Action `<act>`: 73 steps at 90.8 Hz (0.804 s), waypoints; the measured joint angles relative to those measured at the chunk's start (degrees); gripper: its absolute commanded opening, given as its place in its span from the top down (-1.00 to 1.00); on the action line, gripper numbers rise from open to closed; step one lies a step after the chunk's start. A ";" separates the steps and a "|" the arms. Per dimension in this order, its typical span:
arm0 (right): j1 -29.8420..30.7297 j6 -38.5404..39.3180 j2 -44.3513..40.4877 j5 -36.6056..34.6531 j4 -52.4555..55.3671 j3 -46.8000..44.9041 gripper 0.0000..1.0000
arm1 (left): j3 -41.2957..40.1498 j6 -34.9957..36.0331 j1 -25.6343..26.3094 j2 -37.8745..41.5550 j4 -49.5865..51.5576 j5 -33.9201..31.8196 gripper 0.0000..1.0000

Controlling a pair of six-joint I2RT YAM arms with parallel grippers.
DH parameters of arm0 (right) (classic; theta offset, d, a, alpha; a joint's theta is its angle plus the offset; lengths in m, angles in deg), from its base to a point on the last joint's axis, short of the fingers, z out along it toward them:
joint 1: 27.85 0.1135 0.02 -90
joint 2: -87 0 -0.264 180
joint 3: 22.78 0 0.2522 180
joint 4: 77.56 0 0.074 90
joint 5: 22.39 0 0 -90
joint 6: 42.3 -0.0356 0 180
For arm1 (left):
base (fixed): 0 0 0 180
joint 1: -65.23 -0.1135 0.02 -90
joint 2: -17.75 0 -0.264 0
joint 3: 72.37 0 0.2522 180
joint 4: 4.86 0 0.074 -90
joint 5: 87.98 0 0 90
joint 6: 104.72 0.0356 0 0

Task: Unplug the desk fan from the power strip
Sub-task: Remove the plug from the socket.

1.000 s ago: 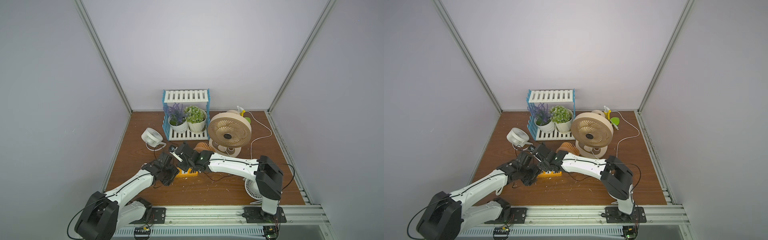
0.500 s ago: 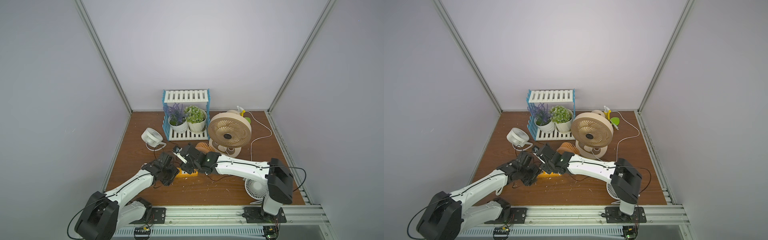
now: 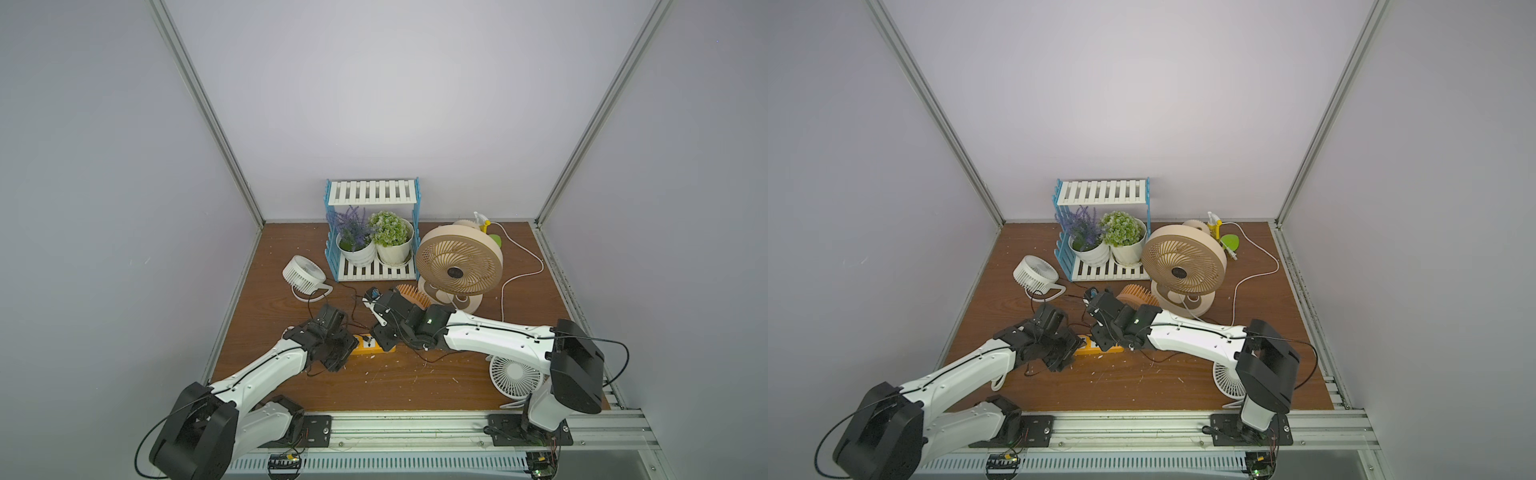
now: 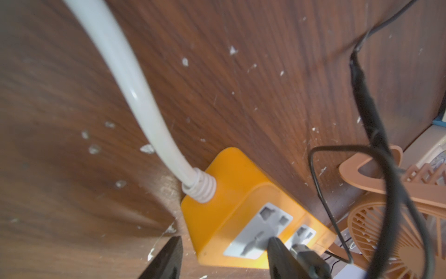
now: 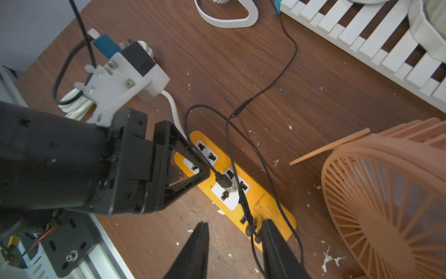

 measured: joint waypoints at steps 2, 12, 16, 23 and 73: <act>-0.22 -0.02 0.04 -0.04 0.48 0.35 0.16 | 0.00 0.00 0.00 0.00 0.00 -0.02 -0.18; -1.99 0.00 -0.09 -1.25 3.04 2.32 0.09 | 0.00 0.00 0.00 0.00 0.00 -0.02 -0.18; -2.93 0.00 -0.35 -1.97 3.74 2.60 0.08 | 0.00 0.00 0.00 0.00 -0.02 0.00 -0.17; -4.37 0.02 -1.14 -2.82 5.16 2.58 0.09 | 0.00 0.02 0.00 -0.02 -0.04 0.00 -0.18; -5.44 4.39 8.31 -1.57 9.62 4.33 0.28 | 0.00 0.04 0.00 -0.39 -0.57 0.02 -0.18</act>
